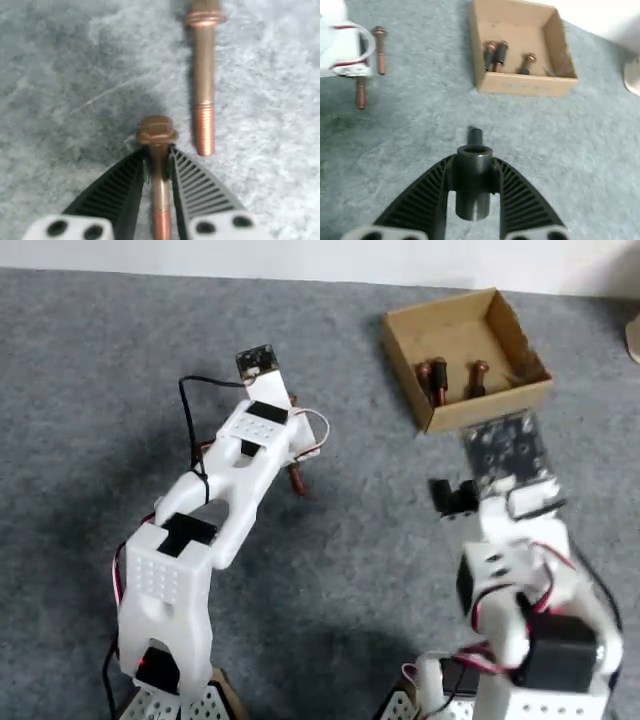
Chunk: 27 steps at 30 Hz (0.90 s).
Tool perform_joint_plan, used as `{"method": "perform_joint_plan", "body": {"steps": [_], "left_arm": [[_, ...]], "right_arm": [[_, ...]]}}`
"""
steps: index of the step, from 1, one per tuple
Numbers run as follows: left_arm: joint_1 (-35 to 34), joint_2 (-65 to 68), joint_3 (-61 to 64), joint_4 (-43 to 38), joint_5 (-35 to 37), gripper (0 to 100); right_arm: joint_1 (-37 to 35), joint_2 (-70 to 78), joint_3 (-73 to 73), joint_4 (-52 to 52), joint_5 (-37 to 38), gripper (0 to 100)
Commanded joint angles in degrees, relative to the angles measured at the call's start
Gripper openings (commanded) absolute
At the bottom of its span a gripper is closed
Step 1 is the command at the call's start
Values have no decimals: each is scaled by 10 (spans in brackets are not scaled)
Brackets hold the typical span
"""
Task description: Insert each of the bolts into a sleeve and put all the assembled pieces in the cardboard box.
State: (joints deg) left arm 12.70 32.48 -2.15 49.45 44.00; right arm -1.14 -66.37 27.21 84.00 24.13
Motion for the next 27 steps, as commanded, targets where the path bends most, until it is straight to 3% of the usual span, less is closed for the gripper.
{"method": "perform_joint_plan", "body": {"steps": [1, 5, 10, 15, 21, 27], "left_arm": [[-8, 8, -2, -4, 2, 4], [-6, 4, -2, -3, -8, 6], [-4, 4, -19, -1, -83, 6], [-5, -27, -25, -1, -84, 6], [6, -165, 77, -5, -84, 6], [14, -289, 218, -104, -84, 6]], "right_arm": [[-29, -51, 101, -71, -18, 6], [-67, -106, 223, -159, -19, 6], [-80, -180, 324, -270, -16, 6], [-81, -255, 405, -329, -17, 6], [-81, -364, 505, -366, -18, 6], [-81, -387, 578, -416, -27, 6]]}}
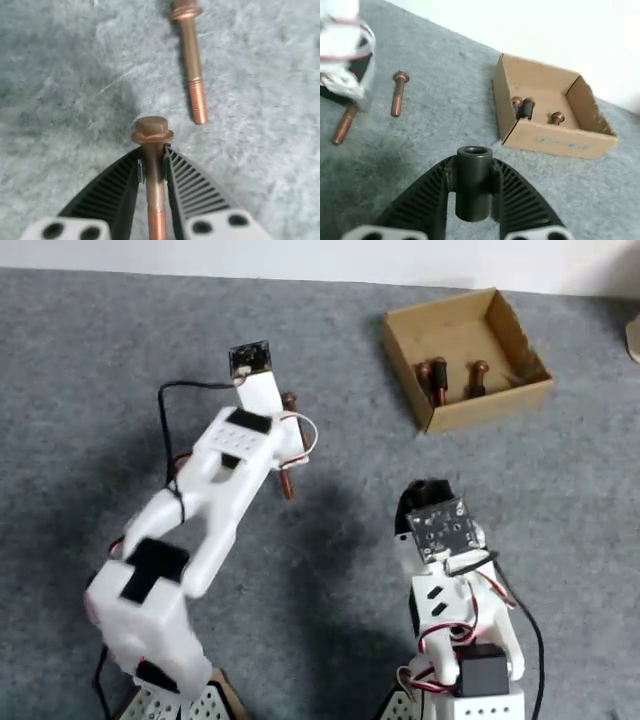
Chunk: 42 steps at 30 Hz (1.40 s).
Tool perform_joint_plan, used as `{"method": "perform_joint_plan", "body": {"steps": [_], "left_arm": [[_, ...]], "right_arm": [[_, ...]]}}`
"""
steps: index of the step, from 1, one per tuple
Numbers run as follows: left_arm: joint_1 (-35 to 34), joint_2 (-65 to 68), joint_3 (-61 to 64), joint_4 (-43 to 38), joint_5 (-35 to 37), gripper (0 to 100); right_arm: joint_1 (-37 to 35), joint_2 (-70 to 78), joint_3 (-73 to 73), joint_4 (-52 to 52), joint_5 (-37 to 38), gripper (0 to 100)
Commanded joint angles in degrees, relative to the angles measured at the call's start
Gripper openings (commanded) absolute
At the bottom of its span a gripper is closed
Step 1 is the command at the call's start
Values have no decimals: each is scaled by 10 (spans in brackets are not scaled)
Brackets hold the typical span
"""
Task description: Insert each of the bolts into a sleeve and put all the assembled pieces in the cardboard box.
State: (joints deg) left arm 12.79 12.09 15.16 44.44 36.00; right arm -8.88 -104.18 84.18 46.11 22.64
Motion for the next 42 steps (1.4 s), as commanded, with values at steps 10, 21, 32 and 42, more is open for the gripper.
{"method": "perform_joint_plan", "body": {"steps": [10, 21, 32, 42], "left_arm": [[24, -262, 270, -277, -6, 6], [42, -376, 396, -396, -4, 6], [44, -490, 451, -397, 89, 6], [124, -552, 491, -397, 111, 6]], "right_arm": [[-74, -12, 85, -118, -70, 6], [-190, -12, 119, -119, -69, 6], [-192, -12, 153, -118, -69, 6], [-193, -12, 160, -118, -68, 6]]}}
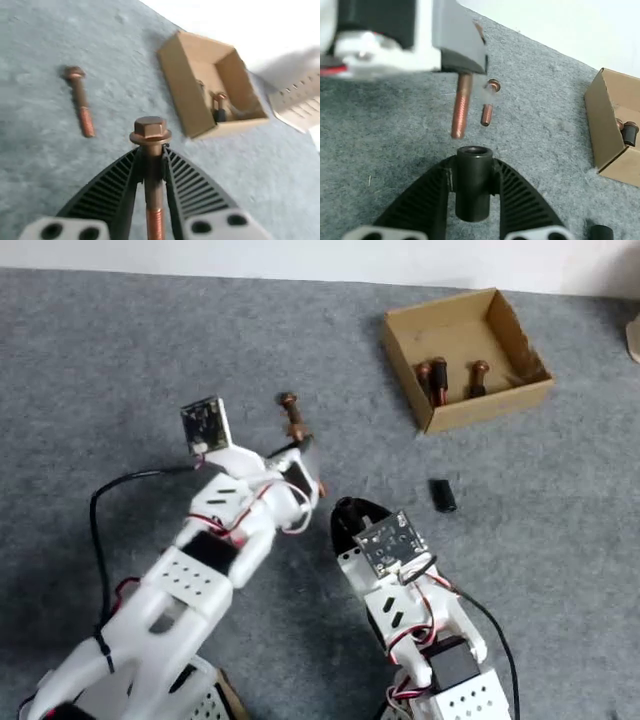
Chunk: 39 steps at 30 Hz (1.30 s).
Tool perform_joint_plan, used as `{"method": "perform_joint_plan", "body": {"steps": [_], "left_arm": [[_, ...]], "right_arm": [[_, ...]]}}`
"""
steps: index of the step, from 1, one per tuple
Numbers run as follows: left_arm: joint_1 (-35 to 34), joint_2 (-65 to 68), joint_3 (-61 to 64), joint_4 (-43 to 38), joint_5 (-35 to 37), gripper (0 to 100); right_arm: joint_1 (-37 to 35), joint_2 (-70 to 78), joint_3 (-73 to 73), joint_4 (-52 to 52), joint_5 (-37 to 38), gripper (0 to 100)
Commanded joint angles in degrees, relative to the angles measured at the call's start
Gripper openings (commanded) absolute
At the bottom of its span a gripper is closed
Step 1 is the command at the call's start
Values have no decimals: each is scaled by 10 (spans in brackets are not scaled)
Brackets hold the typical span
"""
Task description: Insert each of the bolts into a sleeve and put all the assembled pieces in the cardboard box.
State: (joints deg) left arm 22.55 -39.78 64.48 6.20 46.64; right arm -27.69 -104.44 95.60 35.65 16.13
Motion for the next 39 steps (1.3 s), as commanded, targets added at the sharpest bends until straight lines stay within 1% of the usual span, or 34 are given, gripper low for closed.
{"method": "perform_joint_plan", "body": {"steps": [1, 6, 12, 15, 18, 27, 29, 33, 36, 39], "left_arm": [[31, -38, -2, -15, 4, 6], [31, -59, -2, -15, 4, 6], [32, -91, -1, -14, 5, 6], [33, -108, 11, -13, 9, 6], [33, -129, 27, -13, 33, 6], [35, -189, 77, -12, 34, 6], [53, -198, 92, -12, 34, 6], [76, -201, 100, -12, -4, 6], [93, -200, 102, -12, -25, 6], [95, -200, 111, -12, -38, 6]], "right_arm": [[-5, -9, 45, -14, -3, 6], [-7, -9, 45, -14, -3, 6], [-32, -9, 45, -13, -3, 6], [-31, -9, 45, -13, -3, 6], [-29, -9, 45, -13, -3, 6], [-22, -9, 45, -13, -3, 6], [-7, -9, 43, -14, -3, 6], [14, -9, 40, -13, -4, 6], [15, -9, 40, -13, -4, 6], [15, -9, 40, -12, -6, 6]]}}
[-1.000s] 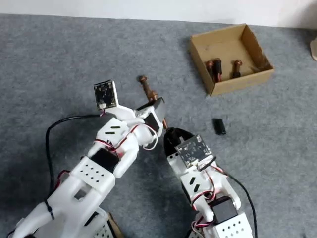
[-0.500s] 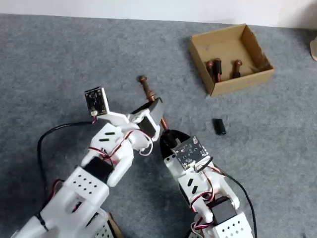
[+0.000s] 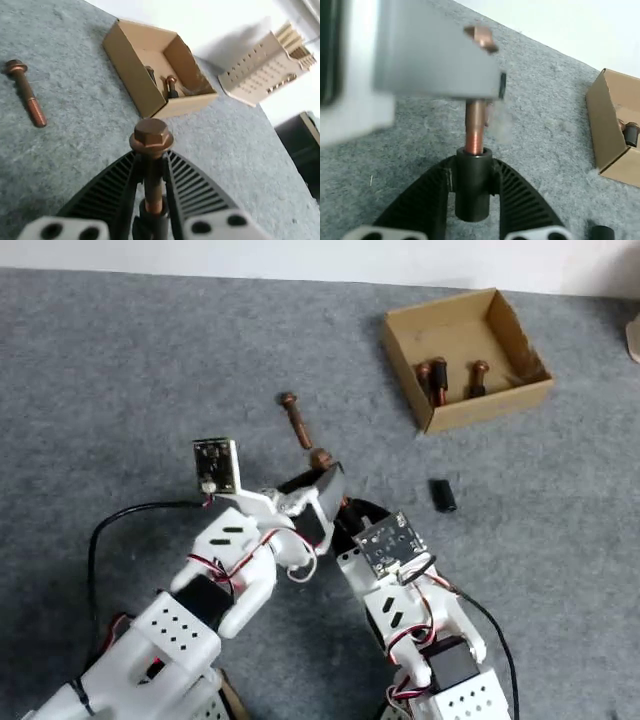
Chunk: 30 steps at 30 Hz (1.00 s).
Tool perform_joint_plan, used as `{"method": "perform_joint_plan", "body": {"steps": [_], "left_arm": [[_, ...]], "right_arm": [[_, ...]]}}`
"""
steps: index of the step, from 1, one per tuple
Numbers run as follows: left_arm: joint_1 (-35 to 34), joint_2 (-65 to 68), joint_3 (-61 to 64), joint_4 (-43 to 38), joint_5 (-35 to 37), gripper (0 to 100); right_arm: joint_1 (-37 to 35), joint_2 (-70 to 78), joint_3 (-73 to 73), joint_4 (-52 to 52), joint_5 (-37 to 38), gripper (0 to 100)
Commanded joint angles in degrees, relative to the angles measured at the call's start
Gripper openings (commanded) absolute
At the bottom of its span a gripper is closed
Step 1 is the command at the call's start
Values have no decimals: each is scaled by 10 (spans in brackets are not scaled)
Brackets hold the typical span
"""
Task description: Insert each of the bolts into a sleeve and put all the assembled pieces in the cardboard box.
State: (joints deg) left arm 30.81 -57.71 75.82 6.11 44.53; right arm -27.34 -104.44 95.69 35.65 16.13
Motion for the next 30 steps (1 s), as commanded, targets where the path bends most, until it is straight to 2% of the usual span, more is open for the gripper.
{"method": "perform_joint_plan", "body": {"steps": [1, 7, 12, 14, 22, 26, 30], "left_arm": [[13, -21, -2, -11, -23, 6], [44, -20, -3, -11, -121, 11], [66, -20, -2, -11, -125, 28], [65, -20, -2, -11, -125, 85], [68, -20, 10, -11, -124, 419], [64, -20, 10, -11, -124, 492], [29, -20, 10, -11, -124, 513]], "right_arm": [[12, -9, 39, -11, -6, 5], [46, -9, 38, -11, -8, 5], [50, -9, 38, -11, -8, 5], [50, -9, 39, -11, -8, 5], [50, -9, 40, -11, -8, 5], [55, -9, 39, -11, -8, 5], [100, -9, 38, -10, -8, 5]]}}
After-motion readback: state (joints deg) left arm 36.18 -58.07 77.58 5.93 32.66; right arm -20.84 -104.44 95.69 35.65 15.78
